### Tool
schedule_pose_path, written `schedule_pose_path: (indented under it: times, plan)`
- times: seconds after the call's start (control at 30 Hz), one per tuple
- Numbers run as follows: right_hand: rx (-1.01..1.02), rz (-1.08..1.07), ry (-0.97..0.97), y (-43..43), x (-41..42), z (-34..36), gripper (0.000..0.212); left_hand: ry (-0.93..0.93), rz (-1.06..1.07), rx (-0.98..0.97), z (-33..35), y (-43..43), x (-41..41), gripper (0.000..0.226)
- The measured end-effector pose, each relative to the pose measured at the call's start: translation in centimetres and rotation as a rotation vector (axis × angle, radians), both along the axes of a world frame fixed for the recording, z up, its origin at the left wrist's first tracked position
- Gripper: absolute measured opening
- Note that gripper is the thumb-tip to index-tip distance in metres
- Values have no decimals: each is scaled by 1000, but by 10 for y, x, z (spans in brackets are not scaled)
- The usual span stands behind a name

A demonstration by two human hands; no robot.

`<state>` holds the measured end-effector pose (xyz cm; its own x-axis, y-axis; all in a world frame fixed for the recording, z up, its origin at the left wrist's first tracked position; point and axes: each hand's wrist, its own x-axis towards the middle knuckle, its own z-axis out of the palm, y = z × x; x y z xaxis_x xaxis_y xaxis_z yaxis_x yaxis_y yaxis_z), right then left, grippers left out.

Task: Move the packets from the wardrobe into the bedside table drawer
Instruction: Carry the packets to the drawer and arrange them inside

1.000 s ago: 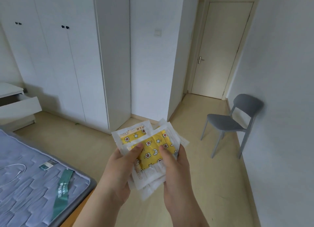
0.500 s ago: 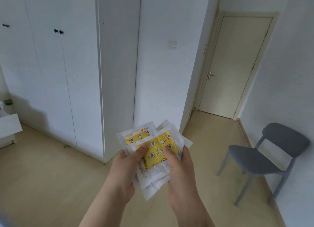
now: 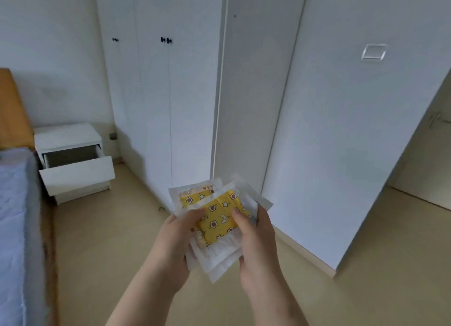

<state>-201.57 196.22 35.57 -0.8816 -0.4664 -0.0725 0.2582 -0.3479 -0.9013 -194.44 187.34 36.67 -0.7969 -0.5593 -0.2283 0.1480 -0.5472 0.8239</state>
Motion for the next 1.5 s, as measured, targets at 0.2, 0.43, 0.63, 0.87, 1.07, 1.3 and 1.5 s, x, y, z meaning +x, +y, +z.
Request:
schedule_pose_path:
  times: [0.2, 0.43, 0.63, 0.87, 1.07, 1.3, 1.5]
  plan:
    - [-11, 194, -5, -105, -125, 10, 24, -48, 205, -26, 17, -88, -107, 14]
    - [42, 466, -68, -239, -184, -3, 20, -118, 491, 43, 2, -199, -156, 14]
    - [72, 563, -36, -372, -207, -7, 23, -78, 585, 46, -6, -327, -174, 19]
    - [48, 543, -39, -539, -230, 19, 20, 25, 482, 49, 23, -491, -183, 27]
    - [31, 648, -39, -652, -224, 10, 18, -19, 644, 96, 15, -594, -173, 20]
    - [133, 709, 79, -804, -239, -10, 4, -25, 875, 139, 1, -722, -175, 16]
    - [109, 735, 74, -946, -269, 10, 7, 23, 977, 110, 11, -854, -195, 19]
